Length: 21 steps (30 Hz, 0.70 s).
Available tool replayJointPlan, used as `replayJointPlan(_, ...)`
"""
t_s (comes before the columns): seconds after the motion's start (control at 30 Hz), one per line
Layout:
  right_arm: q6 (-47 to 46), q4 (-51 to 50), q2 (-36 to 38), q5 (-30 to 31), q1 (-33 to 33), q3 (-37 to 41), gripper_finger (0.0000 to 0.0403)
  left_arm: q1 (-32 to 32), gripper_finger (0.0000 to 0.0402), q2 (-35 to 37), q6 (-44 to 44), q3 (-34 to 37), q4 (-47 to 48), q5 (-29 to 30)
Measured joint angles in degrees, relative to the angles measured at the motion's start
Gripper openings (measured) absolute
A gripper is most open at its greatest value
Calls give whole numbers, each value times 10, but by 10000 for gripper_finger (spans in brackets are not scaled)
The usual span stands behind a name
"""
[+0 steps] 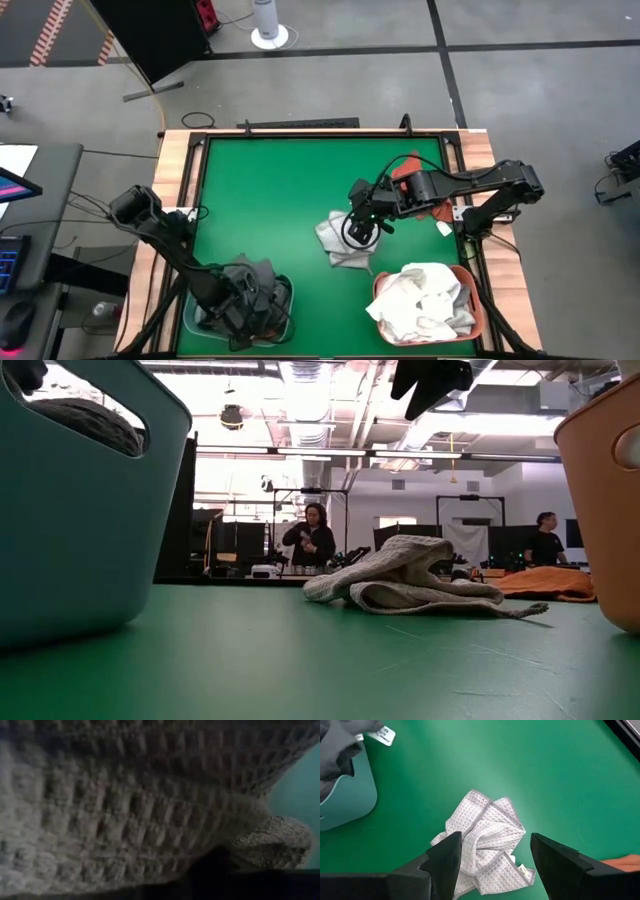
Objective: Sort towels by color in basket
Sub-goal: Put the gray towel into the green bin
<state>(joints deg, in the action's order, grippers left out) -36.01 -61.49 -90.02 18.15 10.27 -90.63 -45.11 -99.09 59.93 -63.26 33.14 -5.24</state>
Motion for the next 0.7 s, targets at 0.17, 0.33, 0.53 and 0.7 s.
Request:
replayJointPlan(0.17,-5,-2,0,0,3,0,265,6,92,37,21,3,0,-16)
replayJointPlan(0.33,-5,4,0,0,3,0,265,17,92,114,60,3,-2,-31)
replayJointPlan(0.53,-2,12,0,0,3,0,265,29,92,223,88,3,-39,-57)
replayJointPlan(0.7,-2,24,0,0,3,0,265,50,93,314,101,2,-5,55)
